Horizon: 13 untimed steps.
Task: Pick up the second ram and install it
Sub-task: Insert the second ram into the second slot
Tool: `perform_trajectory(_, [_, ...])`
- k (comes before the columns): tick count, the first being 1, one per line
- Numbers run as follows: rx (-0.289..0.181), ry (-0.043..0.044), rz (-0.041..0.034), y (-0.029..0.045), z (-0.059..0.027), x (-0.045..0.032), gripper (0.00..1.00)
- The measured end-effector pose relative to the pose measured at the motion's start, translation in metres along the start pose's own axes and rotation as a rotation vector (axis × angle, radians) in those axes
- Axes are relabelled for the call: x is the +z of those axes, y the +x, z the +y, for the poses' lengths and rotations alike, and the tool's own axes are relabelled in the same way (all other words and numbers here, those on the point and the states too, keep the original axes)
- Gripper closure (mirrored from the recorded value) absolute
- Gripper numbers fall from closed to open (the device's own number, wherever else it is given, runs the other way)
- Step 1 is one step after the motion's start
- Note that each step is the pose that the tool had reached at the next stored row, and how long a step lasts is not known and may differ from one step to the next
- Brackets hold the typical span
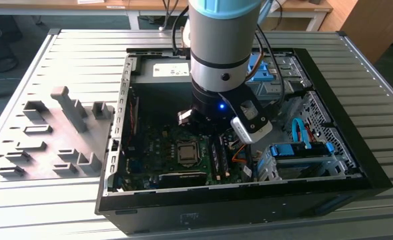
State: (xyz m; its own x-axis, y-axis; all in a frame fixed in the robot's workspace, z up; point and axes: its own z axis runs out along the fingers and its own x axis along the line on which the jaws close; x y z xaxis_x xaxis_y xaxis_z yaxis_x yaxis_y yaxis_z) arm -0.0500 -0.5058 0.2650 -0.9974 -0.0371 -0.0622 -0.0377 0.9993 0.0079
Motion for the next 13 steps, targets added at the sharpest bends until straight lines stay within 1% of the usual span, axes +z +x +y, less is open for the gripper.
perform_trajectory(13, [0.0,0.0001,0.0001,0.0002,0.0,0.0028,0.86])
